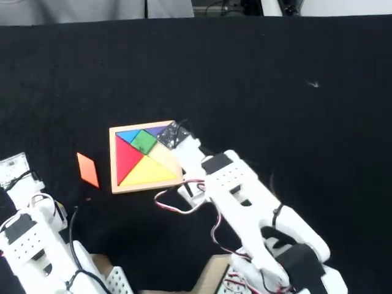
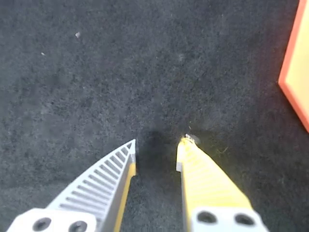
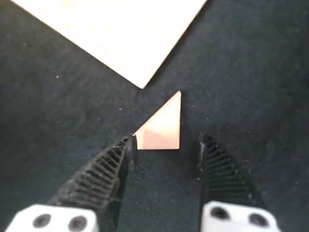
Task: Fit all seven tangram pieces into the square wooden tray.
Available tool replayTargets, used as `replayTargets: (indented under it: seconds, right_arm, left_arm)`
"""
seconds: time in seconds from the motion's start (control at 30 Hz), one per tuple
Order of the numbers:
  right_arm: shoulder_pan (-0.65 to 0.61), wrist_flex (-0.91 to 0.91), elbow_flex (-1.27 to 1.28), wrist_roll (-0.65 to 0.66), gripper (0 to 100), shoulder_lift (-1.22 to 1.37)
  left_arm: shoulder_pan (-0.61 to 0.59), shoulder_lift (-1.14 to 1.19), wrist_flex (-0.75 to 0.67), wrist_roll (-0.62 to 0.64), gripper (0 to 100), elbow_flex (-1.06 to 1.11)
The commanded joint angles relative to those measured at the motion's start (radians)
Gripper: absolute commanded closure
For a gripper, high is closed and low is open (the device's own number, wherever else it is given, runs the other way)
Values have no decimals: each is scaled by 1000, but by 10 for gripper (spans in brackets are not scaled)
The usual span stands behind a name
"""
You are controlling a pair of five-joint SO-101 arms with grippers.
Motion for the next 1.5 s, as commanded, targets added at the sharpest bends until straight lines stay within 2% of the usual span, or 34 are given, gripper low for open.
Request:
replayTargets:
  seconds: [0.0, 0.27, 0.4, 0.63, 0.77, 0.83, 1.07, 1.23, 1.37, 1.47]
  right_arm:
    - [28, -28, -2, -5, 791, 2]
    - [29, -66, -39, -5, 793, 142]
    - [31, -72, -81, -2, 841, 214]
    - [9, -72, -85, -2, 848, 228]
    - [-20, -64, -90, -3, 942, 226]
    - [-12, -43, -102, 0, 990, 209]
    - [3, 43, -116, 5, 982, 38]
    - [3, 58, -139, 77, 982, -108]
    - [2, 64, -292, 8, 982, -102]
    - [2, 66, -438, -69, 982, 4]
  left_arm:
    - [35, -11, -12, -3, 852, -5]
    - [33, -11, -12, -3, 852, -5]
    - [33, -11, -12, -3, 852, -5]
    - [33, -11, -12, -3, 852, -5]
    - [33, -11, -12, -3, 852, -5]
    - [33, -11, -12, -3, 852, -5]
    - [33, -11, -12, -3, 852, -5]
    - [31, -11, -12, -3, 852, -5]
    - [27, -11, -12, -3, 852, -5]
    - [27, -11, -12, -3, 852, -5]
